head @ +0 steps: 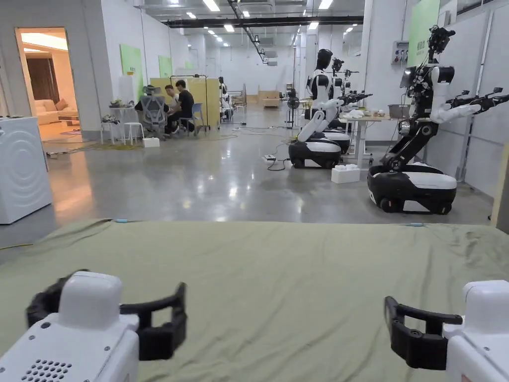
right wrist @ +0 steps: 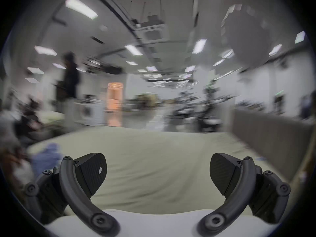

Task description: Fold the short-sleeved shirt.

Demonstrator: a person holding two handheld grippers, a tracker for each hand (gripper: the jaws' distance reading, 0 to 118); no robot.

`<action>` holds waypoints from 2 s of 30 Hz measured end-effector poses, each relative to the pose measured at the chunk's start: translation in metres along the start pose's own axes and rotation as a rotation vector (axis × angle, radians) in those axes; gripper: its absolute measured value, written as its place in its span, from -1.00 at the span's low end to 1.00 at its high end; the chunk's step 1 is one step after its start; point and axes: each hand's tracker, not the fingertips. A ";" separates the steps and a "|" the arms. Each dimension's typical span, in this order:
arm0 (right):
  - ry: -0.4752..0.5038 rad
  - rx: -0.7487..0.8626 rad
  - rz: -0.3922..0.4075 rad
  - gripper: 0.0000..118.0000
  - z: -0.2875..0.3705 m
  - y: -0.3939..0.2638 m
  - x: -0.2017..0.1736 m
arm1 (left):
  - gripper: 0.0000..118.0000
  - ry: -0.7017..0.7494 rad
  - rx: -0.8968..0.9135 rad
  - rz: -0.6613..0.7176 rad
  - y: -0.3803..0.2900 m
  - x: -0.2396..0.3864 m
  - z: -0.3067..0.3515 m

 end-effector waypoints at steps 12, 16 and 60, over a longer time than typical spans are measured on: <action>-0.027 0.038 -0.050 1.00 -0.006 -0.011 0.008 | 1.00 0.061 0.088 -0.107 -0.034 -0.008 0.002; -0.010 0.003 -0.037 1.00 -0.005 -0.010 0.010 | 1.00 0.050 0.038 -0.035 -0.036 -0.015 0.001; 0.059 -0.012 -0.036 1.00 0.010 -0.008 0.012 | 1.00 0.036 0.025 -0.024 -0.023 -0.017 0.013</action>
